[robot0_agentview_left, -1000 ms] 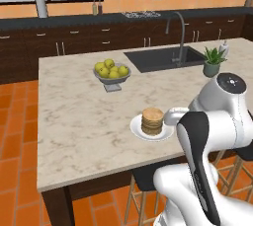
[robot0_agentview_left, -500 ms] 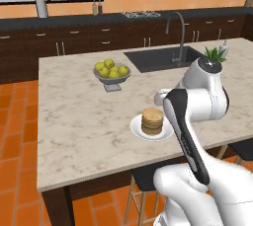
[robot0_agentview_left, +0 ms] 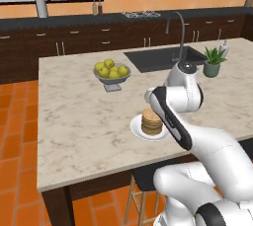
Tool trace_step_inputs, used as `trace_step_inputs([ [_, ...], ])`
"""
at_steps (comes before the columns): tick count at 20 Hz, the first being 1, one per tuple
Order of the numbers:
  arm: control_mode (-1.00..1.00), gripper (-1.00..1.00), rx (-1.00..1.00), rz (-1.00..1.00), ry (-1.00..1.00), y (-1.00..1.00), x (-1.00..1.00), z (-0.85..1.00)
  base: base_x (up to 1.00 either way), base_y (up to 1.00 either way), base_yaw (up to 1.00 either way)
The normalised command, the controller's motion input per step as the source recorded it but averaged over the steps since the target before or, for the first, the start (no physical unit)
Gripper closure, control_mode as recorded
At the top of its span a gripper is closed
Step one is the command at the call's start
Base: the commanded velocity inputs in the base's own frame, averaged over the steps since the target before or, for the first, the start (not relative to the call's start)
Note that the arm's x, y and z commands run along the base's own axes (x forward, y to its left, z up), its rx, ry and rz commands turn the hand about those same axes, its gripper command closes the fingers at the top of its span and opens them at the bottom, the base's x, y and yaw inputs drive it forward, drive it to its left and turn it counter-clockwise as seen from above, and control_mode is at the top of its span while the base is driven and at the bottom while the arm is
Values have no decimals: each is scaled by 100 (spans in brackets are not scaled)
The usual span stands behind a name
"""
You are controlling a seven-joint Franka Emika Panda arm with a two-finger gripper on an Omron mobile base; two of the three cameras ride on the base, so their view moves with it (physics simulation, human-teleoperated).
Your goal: Take the strawberry from the fridge and place it on top of the pancake, located on the dining counter.
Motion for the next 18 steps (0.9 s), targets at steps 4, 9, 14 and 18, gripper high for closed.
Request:
trace_step_inputs([
  [4,-100,100,-1,0,4,0,65,-64,0,0,0],
  [9,-100,100,-2,0,5,0,27,-50,0,0,0],
  [14,-100,100,0,0,5,0,11,-34,0,0,0],
  [18,-100,100,0,0,0,0,24,-17,0,0,0],
])
